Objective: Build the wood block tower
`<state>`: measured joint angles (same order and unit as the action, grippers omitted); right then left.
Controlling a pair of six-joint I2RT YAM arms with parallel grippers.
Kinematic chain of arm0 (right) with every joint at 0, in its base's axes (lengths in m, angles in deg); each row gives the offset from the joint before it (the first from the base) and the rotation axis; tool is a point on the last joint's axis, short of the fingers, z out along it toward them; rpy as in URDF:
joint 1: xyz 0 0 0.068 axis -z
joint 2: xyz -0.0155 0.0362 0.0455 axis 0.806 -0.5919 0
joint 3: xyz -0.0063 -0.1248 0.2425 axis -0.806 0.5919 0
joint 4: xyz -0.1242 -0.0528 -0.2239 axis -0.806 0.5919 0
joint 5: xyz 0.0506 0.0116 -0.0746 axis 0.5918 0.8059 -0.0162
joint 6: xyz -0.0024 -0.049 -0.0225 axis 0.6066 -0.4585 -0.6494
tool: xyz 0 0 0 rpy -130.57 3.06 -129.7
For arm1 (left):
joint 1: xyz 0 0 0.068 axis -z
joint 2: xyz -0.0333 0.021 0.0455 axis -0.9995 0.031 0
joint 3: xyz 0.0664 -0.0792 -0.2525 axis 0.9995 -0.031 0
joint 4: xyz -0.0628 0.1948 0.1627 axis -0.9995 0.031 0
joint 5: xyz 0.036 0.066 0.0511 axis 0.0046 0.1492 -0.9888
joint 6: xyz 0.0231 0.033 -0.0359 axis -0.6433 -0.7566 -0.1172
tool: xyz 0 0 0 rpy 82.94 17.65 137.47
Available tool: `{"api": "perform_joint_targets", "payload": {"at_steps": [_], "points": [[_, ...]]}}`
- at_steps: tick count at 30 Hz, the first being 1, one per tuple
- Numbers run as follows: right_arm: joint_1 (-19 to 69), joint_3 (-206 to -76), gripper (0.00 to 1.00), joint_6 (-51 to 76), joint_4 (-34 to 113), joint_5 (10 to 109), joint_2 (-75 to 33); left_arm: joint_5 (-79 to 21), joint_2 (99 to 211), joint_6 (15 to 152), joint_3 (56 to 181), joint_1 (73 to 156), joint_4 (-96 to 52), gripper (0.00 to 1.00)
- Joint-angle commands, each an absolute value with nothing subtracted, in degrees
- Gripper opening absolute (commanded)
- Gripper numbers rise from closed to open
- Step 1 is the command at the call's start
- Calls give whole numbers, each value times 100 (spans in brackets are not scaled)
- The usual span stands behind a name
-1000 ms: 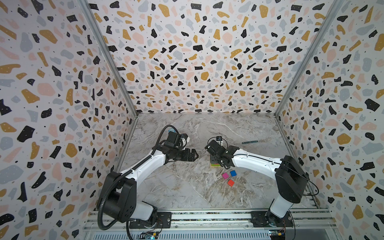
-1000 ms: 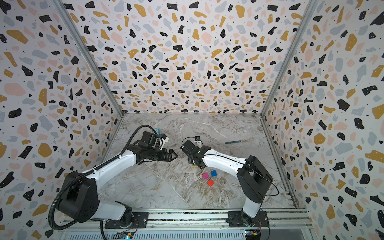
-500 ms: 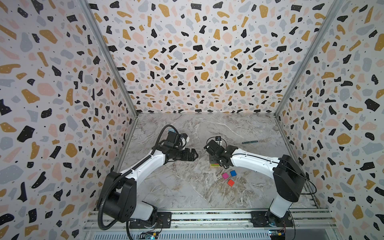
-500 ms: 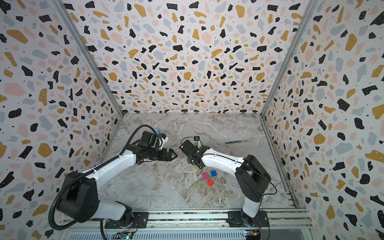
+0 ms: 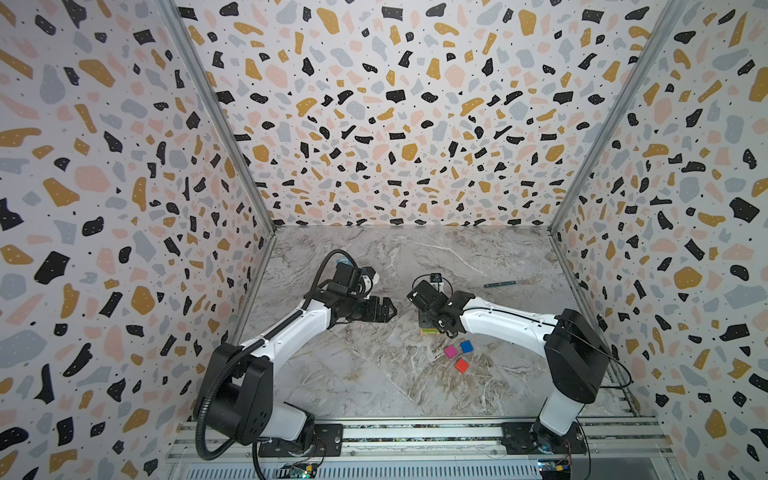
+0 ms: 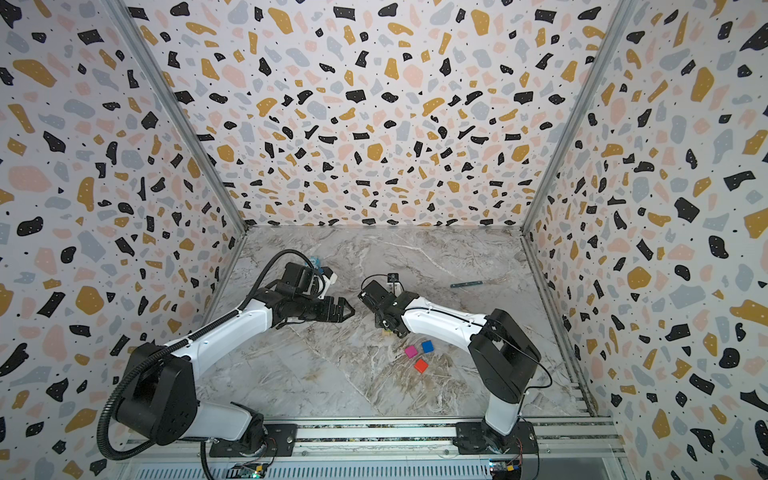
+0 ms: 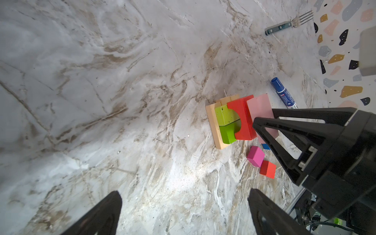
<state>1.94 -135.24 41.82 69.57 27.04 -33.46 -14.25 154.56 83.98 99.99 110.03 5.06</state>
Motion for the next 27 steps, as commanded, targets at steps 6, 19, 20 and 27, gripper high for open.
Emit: {"api": "perform_joint_targets", "payload": {"at_steps": [6,19,20,27], "points": [[173,-13753,33,4156,7068,2638,-3395,-1341,15354,8314,9905,10967,387,98],[166,-13788,34,4161,7077,2594,-3443,-1324,15360,8310,9908,10968,383,98],[168,-13781,34,4163,7073,2592,-3451,-1332,15357,8305,9908,10968,374,98],[159,-13746,34,4187,7100,2543,-3412,-1330,15361,8308,9908,10967,373,98]]}}
